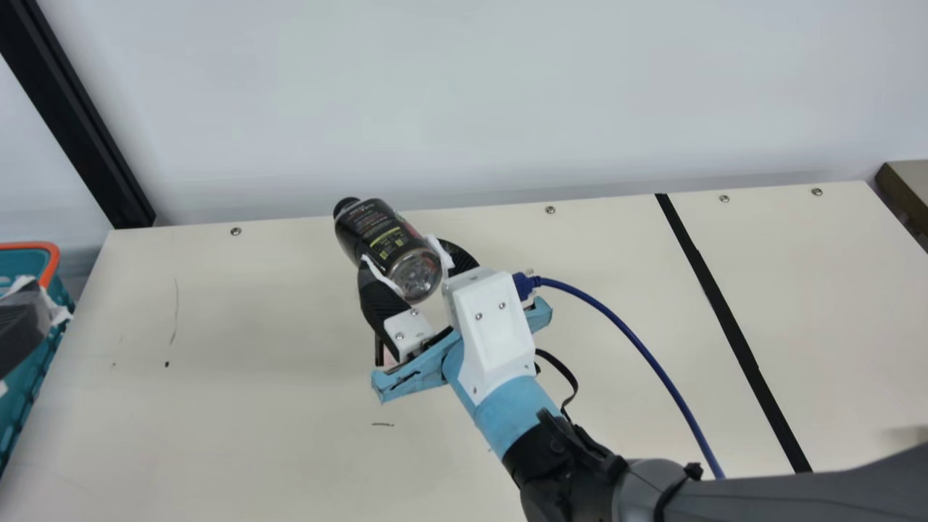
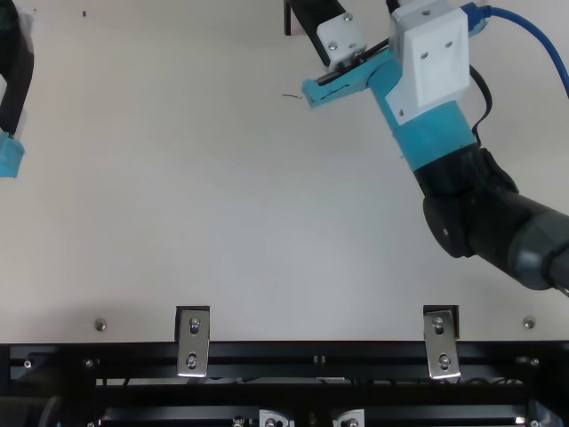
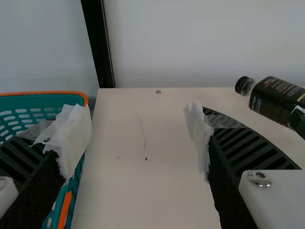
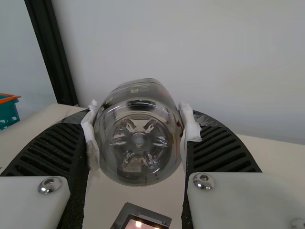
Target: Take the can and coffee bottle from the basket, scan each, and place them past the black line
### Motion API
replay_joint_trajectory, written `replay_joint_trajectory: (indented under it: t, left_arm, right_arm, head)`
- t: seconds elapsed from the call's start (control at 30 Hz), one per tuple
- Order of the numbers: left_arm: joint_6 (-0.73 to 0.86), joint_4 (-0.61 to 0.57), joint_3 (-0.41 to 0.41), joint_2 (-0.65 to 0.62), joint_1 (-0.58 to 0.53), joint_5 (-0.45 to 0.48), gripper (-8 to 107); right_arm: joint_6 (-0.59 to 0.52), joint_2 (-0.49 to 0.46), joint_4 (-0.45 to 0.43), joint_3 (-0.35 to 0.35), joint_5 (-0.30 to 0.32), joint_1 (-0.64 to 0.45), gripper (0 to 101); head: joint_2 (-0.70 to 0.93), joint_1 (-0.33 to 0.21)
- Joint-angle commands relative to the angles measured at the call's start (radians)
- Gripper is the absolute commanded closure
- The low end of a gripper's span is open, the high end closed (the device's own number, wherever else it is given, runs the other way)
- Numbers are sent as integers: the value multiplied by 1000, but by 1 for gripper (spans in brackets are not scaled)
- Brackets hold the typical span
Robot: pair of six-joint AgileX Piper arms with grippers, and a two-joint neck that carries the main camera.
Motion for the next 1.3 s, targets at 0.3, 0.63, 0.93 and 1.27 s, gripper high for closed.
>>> replay_joint_trajectory:
  t: [0.3, 0.63, 0.93, 1.27]
  left_arm:
    - [0, 0, 0, 0, 0, 0, 9]
    - [0, 0, 0, 0, 0, 0, 9]
    - [0, 0, 0, 0, 0, 0, 9]
    - [0, 0, 0, 0, 0, 0, 9]
  right_arm:
    - [17, 49, -24, 2, -29, -14, 101]
    - [21, 54, -10, -2, -41, -20, 101]
    - [7, -7, 2, 12, -30, -46, 101]
    - [-39, -71, 45, 71, -29, -139, 101]
  head:
    - [-9, 0]
    - [-9, 0]
    - [-18, 0]
    - [-127, 9]
